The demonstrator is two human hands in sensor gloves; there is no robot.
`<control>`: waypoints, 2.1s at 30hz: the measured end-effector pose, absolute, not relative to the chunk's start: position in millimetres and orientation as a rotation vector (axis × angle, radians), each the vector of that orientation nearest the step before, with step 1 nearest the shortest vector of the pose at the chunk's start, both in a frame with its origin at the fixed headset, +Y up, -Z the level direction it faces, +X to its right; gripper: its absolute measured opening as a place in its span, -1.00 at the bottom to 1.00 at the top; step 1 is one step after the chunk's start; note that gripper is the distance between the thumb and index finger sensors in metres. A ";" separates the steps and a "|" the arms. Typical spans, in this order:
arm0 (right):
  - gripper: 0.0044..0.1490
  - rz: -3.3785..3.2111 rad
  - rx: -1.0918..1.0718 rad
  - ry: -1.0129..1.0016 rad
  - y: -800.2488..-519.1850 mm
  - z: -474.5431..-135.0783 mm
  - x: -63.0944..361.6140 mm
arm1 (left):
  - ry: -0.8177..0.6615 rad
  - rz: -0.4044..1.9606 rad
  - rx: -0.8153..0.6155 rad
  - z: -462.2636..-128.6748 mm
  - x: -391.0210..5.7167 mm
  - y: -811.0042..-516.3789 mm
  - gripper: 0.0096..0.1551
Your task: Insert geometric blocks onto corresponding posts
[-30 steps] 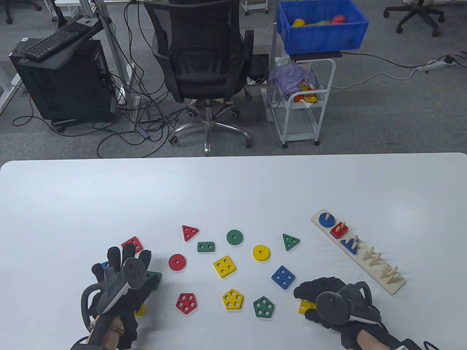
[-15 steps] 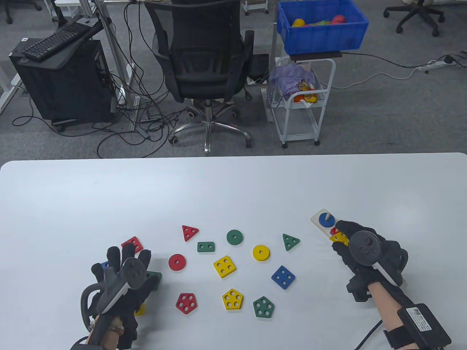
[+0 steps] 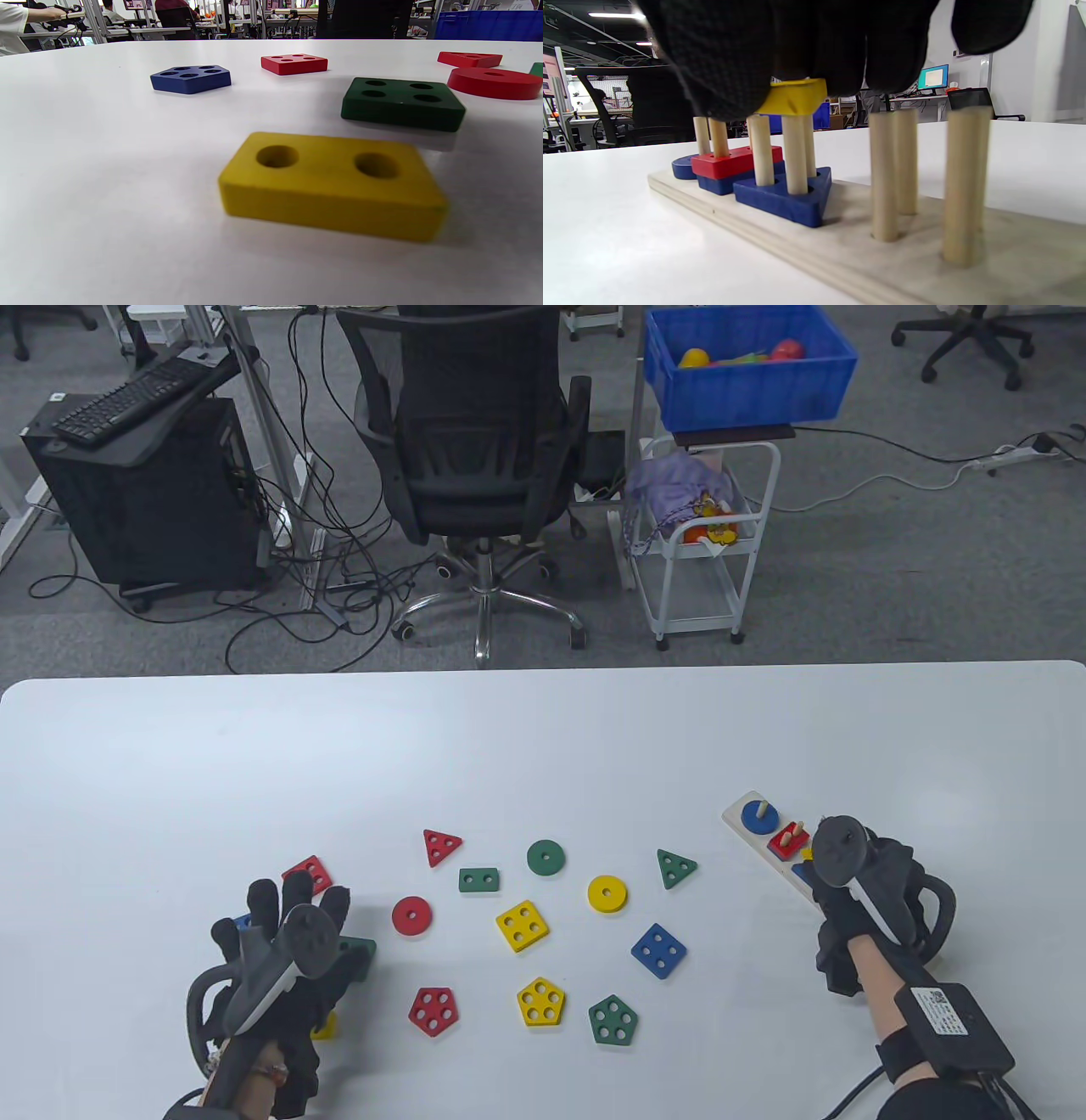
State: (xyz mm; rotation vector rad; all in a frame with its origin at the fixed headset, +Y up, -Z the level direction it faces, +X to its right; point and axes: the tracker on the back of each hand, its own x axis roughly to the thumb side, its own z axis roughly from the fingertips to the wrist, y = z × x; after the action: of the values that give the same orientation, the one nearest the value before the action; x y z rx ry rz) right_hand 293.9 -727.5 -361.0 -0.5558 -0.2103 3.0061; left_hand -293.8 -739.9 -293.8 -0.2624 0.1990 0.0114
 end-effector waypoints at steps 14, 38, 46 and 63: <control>-0.19 3.033 -0.519 -0.197 -734.5 -358.5 288.8 | 0.201 0.009 -0.268 -293.5 -294.0 -739.3 -0.07; -0.23 3.128 -0.036 0.018 -731.5 -389.7 166.4 | 0.202 0.010 -0.270 -294.2 -294.4 -739.2 -0.08; -0.19 3.309 -0.035 0.211 -756.9 -406.5 129.1 | 0.205 0.008 -0.274 -294.1 -294.6 -739.1 -0.08; -0.23 3.312 -0.068 0.175 -755.8 -405.1 124.8 | 0.202 0.010 -0.276 -294.8 -294.7 -739.1 -0.08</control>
State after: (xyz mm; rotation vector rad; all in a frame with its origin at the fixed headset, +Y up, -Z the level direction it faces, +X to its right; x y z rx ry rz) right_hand 124.8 -755.8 -405.1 -0.0677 0.1753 3.3116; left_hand -294.7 -739.1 -294.8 -0.2758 0.2018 0.0097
